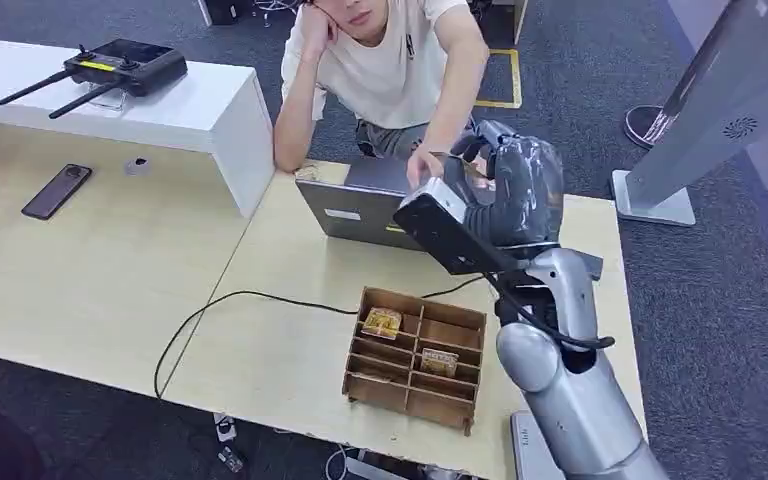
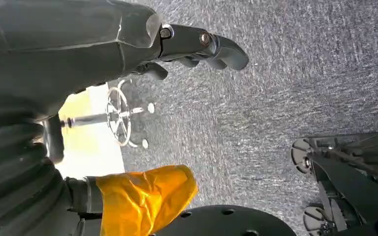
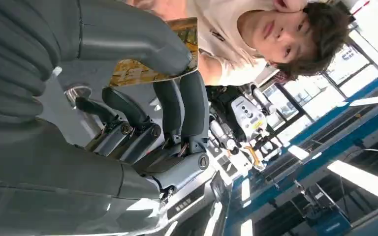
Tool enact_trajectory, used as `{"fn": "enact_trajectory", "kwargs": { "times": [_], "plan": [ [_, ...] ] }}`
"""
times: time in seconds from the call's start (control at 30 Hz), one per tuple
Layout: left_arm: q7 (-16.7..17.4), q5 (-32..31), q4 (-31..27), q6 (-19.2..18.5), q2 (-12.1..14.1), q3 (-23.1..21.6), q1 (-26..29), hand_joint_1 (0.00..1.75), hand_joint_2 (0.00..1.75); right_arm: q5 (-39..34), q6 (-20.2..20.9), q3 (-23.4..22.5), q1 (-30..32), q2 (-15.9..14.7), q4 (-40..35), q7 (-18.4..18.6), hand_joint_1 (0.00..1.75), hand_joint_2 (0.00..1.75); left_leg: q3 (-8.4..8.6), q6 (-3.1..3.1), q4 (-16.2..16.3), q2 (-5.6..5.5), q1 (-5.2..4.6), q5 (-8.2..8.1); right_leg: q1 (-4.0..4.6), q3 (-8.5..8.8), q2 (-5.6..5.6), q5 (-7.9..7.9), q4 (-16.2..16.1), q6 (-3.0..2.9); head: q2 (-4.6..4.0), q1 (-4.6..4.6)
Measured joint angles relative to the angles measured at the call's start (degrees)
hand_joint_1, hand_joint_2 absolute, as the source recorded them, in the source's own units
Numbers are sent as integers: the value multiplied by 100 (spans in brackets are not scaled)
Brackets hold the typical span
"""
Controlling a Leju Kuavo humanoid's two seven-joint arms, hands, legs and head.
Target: Pass the card to the sensor for recognition and then transmit it.
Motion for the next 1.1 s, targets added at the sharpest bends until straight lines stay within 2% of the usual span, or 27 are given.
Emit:
{"fn": "enact_trajectory", "kwargs": {
  "times": [0.3,0.33,0.37,0.4,0.43,0.63,0.9,1.1],
  "plan": [
    [59,-31,42,-7,33,-149,-48,0,175,440,0,274,-297,204,845,57,175,175,0,0,0,-2,0,0,0,0,-2,0,0,0,0,2],
    [64,-31,44,-7,33,-164,-47,0,175,483,4,308,-298,217,910,68,154,175,-1,0,0,-1,0,0,0,0,-1,0,0,0,0,2],
    [64,-31,44,-7,33,-179,-48,0,175,501,11,341,-298,217,958,74,154,175,0,0,0,-1,0,0,0,0,-1,0,0,0,0,2],
    [64,-29,44,-7,33,-190,-50,0,175,547,22,372,-298,217,1009,79,5,175,0,0,0,-1,0,0,0,0,-1,0,0,0,0,2],
    [64,-24,44,-7,33,-197,-49,0,175,580,53,387,-299,219,1052,94,0,175,-1,0,0,-1,0,0,0,0,-1,0,-1,0,0,2],
    [101,11,46,-7,37,-225,-44,0,175,700,162,556,-300,217,1319,155,0,175,0,0,0,-1,0,0,0,0,-2,0,-1,0,0,2],
    [114,59,48,-7,70,-225,-29,0,175,630,41,621,-289,217,1413,138,0,175,0,0,0,0,0,0,0,-1,0,0,-1,0,0,0],
    [112,159,48,11,79,-225,5,0,175,-149,-241,483,8,203,761,-193,0,175,-1,0,1,-1,0,-1,0,-4,-1,-1,-2,1,0,0]
  ]
}}
